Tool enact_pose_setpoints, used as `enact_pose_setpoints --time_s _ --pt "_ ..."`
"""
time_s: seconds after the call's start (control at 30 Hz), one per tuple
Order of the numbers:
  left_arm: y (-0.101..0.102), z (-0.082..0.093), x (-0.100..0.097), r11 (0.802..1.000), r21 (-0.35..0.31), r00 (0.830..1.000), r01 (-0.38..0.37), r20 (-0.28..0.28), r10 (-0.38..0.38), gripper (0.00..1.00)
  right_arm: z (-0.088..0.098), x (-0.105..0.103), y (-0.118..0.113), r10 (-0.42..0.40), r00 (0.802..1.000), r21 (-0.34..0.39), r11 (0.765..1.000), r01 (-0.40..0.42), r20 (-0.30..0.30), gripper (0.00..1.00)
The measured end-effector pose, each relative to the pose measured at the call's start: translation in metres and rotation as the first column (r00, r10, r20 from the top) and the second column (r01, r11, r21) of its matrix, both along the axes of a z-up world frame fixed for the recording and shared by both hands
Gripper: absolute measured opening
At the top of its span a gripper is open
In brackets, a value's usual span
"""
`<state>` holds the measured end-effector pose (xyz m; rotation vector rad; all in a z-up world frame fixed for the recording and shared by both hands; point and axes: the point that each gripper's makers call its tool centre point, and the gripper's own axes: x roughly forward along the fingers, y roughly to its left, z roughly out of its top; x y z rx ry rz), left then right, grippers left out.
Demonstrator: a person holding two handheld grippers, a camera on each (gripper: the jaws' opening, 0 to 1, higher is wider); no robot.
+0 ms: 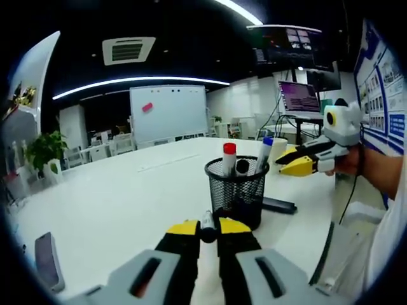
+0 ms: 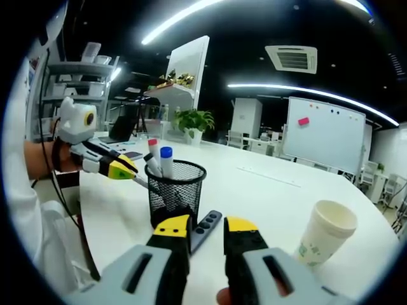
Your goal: Place the scattered laser pointers and whiteboard markers into the pen holder and stack the scattered paper cups together
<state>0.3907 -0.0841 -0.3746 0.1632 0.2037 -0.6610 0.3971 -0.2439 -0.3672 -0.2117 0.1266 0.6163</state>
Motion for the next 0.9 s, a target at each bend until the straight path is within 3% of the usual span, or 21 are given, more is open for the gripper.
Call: enact_pose_setpoints --time_s 0.17,0.9 --pt "-0.003 0.002 -0.002 1.0 0.023 1.0 0.005 0.008 -0.005 0.11 0.0 0.0 0.0 0.0 1.0 0.0 1.0 0.0 -0.001 0.2" --pt "0.005 0.018 0.003 1.0 0.01 0.999 0.014 0.051 -0.014 0.11 -0.001 -0.001 -0.001 -0.001 1.0 0.007 1.0 0.001 0.001 0.2"
